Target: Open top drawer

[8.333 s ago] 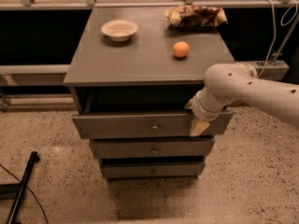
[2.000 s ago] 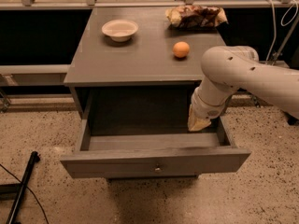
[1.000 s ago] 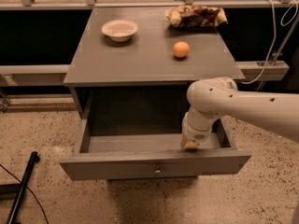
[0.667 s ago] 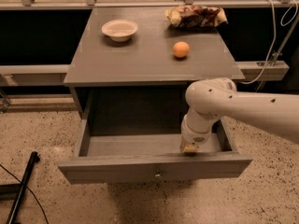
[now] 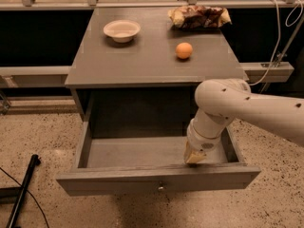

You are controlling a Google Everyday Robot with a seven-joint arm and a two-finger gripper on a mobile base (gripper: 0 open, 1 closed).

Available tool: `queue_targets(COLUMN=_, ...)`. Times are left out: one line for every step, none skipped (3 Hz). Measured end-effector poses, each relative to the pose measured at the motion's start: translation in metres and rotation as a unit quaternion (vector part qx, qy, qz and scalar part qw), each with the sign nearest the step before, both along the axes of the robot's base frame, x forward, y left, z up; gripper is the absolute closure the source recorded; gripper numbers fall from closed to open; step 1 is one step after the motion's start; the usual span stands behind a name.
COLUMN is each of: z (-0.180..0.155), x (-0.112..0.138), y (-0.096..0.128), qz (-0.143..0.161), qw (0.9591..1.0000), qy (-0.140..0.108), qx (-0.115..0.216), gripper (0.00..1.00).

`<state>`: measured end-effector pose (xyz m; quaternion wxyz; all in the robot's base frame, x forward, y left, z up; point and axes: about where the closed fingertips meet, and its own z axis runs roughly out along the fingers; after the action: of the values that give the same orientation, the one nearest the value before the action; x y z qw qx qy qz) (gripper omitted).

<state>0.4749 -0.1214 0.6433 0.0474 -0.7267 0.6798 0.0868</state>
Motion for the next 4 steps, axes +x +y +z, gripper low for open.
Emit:
queue_targets(z=0.009, x=-0.013, y=0.002, qz=0.01, qw=0.9992, qy=0.013, qx=0.037, gripper=1.0)
queue_targets(z=0.037, x=-0.01, y=0.005, qz=0.031, qw=0.9958, qy=-0.01, qx=0.086, gripper=1.0)
queue_targets(z=0.081, x=0.0, y=0.002, qz=0.046, qw=0.9904, qy=-0.066, qx=0.113, gripper=1.0)
queue_targets(z=0.123, x=-0.003, y=0.007, qz=0.077, qw=0.9827, qy=-0.117, qx=0.121, gripper=0.82)
